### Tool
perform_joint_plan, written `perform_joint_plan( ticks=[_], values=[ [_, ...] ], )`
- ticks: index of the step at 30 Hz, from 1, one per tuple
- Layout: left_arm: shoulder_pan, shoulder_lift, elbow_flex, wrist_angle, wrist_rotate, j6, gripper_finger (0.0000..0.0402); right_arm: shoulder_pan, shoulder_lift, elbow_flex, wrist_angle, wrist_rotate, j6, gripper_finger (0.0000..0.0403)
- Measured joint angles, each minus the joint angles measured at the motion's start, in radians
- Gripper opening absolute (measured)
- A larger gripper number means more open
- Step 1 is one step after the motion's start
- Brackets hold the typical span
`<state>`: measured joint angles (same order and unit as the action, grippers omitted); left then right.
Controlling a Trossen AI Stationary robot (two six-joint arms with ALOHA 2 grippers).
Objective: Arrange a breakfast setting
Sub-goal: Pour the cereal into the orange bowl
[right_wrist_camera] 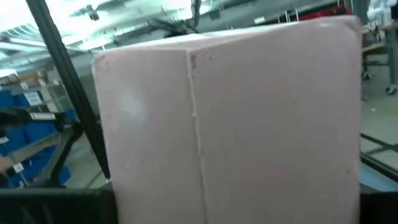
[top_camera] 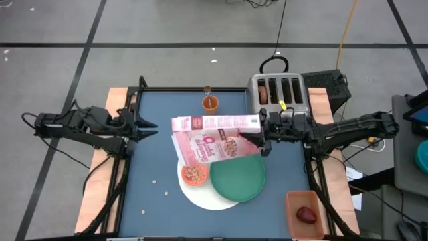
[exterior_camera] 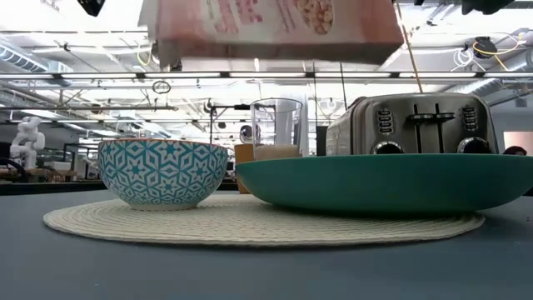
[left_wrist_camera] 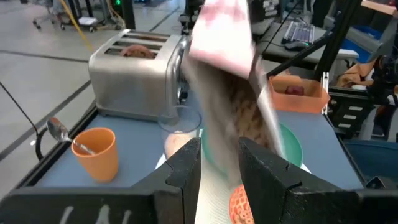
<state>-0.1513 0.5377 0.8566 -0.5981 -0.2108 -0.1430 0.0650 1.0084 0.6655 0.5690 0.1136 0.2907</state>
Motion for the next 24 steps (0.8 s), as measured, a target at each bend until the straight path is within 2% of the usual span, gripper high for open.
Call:
perform_joint_plan(
  ticks=[4, 16, 24],
  values=[
    [0.000, 0.006, 0.000, -0.004, 0.000, -0.022, 0.0113, -0.002, 0.000, 0.000, 0.043, 0.048, -0.003, 0.0203],
    [0.000, 0.007, 0.000, 0.024, 0.000, -0.019, 0.0113, -0.039, 0.000, 0.000, 0.236, 0.047, -0.068, 0.0203],
    [0.000, 0.038, 0.000, 0.024, 0.001, -0.016, 0.0126, -0.060, 0.000, 0.000, 0.250, 0.045, -0.071, 0.0203]
  ],
)
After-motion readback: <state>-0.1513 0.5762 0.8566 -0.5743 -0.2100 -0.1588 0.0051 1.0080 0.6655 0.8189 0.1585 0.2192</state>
